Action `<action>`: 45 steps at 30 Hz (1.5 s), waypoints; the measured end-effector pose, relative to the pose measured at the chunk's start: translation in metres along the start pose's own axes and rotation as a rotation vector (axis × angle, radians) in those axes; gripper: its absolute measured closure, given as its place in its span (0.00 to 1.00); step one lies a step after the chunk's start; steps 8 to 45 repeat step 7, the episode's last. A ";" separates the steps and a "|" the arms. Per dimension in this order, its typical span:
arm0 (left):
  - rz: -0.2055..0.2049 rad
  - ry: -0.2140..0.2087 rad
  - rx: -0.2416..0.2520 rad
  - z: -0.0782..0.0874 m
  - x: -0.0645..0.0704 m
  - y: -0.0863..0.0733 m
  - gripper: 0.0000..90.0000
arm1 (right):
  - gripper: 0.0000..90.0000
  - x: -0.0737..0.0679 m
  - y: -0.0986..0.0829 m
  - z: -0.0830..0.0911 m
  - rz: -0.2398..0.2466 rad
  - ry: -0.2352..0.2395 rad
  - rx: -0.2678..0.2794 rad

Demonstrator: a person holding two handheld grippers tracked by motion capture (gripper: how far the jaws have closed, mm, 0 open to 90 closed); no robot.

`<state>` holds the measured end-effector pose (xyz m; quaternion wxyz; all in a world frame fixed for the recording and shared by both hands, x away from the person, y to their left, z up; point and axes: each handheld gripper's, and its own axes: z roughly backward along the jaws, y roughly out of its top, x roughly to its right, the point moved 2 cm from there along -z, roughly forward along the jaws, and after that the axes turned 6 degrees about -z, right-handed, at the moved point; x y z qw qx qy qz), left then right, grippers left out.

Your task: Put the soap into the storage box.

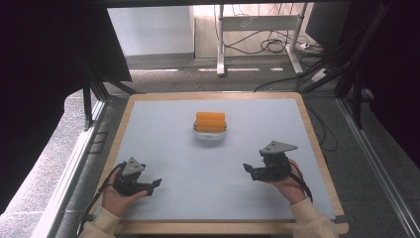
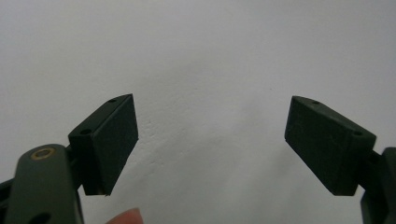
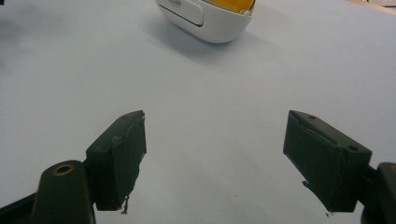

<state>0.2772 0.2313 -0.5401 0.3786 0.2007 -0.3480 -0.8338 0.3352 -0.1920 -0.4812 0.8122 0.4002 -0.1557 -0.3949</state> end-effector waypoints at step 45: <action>0.015 -0.008 0.013 -0.002 -0.003 0.005 0.19 | 0.24 -0.001 -0.002 0.002 -0.010 -0.011 0.040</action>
